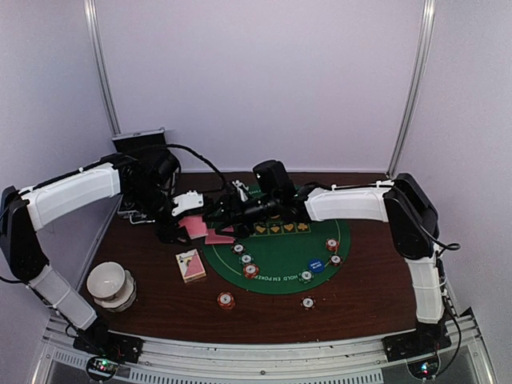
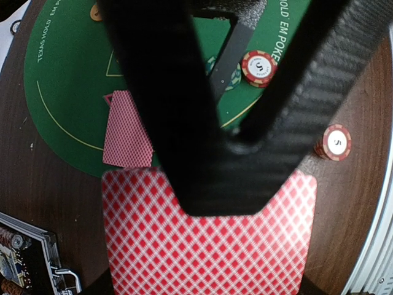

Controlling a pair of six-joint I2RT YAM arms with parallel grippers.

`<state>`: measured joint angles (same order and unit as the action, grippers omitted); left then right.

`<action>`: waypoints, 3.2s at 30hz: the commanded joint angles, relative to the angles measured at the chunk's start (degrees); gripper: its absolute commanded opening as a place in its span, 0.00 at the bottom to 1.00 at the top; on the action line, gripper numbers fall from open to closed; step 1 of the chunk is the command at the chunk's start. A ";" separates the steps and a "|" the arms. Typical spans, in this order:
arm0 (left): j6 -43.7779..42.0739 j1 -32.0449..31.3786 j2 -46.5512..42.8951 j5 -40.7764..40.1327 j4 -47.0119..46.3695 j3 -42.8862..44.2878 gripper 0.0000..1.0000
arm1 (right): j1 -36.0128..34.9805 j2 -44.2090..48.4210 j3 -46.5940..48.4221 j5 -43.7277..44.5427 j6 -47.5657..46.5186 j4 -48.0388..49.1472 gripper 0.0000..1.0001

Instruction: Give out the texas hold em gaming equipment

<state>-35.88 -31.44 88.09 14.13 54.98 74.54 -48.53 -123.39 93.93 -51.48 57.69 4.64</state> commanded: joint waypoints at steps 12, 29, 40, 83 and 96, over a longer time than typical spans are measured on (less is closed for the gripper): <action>1.47 0.35 0.54 2.21 -0.94 2.49 0.00 | -2.17 -4.26 4.08 -3.71 6.05 7.75 0.77; 1.78 0.33 2.51 2.49 -1.38 5.07 0.00 | -3.16 -9.92 13.29 -6.81 3.94 -1.14 0.75; 1.34 0.33 2.52 2.57 -0.71 5.04 0.00 | -1.51 -7.41 9.97 -7.11 4.22 -0.33 0.58; 0.41 0.33 0.36 2.24 -0.68 2.54 0.00 | 0.77 -1.08 4.60 -3.53 1.14 -4.25 0.41; 0.38 0.33 0.80 1.61 -0.72 2.19 0.00 | 1.18 3.27 0.53 -5.62 4.82 1.29 0.39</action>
<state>-34.81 -31.44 90.43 15.27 55.46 77.21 -47.72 -124.29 96.51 -56.58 60.84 2.07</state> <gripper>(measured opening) 0.675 0.400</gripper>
